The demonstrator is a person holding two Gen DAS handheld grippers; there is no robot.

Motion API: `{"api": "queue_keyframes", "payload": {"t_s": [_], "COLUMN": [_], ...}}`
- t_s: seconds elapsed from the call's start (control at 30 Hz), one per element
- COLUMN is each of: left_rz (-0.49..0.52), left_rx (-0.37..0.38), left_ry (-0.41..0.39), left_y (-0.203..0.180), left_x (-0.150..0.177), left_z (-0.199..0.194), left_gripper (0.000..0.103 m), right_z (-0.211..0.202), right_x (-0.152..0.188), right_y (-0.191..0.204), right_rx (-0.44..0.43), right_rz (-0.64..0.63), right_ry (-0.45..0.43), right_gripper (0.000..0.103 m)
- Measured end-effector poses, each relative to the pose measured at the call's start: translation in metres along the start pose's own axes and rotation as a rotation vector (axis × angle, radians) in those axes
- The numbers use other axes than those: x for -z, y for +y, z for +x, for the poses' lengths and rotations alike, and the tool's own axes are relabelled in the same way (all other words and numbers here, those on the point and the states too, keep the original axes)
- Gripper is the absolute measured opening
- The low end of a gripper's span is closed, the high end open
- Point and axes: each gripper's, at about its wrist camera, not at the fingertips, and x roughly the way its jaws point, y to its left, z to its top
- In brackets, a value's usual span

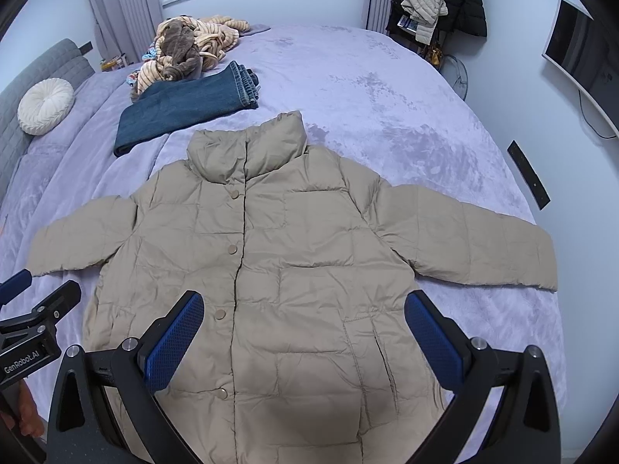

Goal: Fold large clothes

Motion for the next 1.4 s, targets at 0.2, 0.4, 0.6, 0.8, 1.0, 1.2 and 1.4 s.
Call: {"api": "queue_keyframes", "payload": {"t_s": [0.2, 0.4, 0.6, 0.8, 1.0, 1.2, 1.4], "left_rz": [0.000, -0.002, -0.003, -0.004, -0.004, -0.003, -0.003], "left_rx": [-0.001, -0.003, -0.005, -0.005, -0.006, -0.005, -0.006], "left_ry": [-0.001, -0.003, -0.007, -0.007, -0.006, -0.007, -0.007], "left_y": [0.0005, 0.0027, 0.0052, 0.0052, 0.0051, 0.0054, 0.0051], "left_x": [-0.0003, -0.0013, -0.0018, -0.0018, -0.0017, -0.0015, -0.0012], "left_z": [-0.0008, -0.0018, -0.0035, -0.0035, -0.0035, -0.0036, -0.0034], "left_gripper": [0.103, 0.103, 0.103, 0.103, 0.103, 0.103, 0.103], "right_z": [-0.0015, -0.0022, -0.0026, -0.0026, -0.0028, -0.0031, -0.0032], "right_x": [-0.0016, -0.0019, -0.0018, -0.0014, -0.0013, -0.0013, -0.0010], "right_y": [0.0000, 0.0005, 0.0014, 0.0013, 0.0013, 0.0017, 0.0018], "right_rx": [0.001, 0.001, 0.002, 0.002, 0.000, 0.002, 0.002], "right_rz": [-0.001, -0.004, -0.005, -0.004, -0.004, -0.005, -0.004], "right_ry": [-0.003, -0.003, -0.005, -0.006, -0.006, -0.008, -0.009], "right_gripper": [0.103, 0.103, 0.103, 0.103, 0.103, 0.103, 0.103]}}
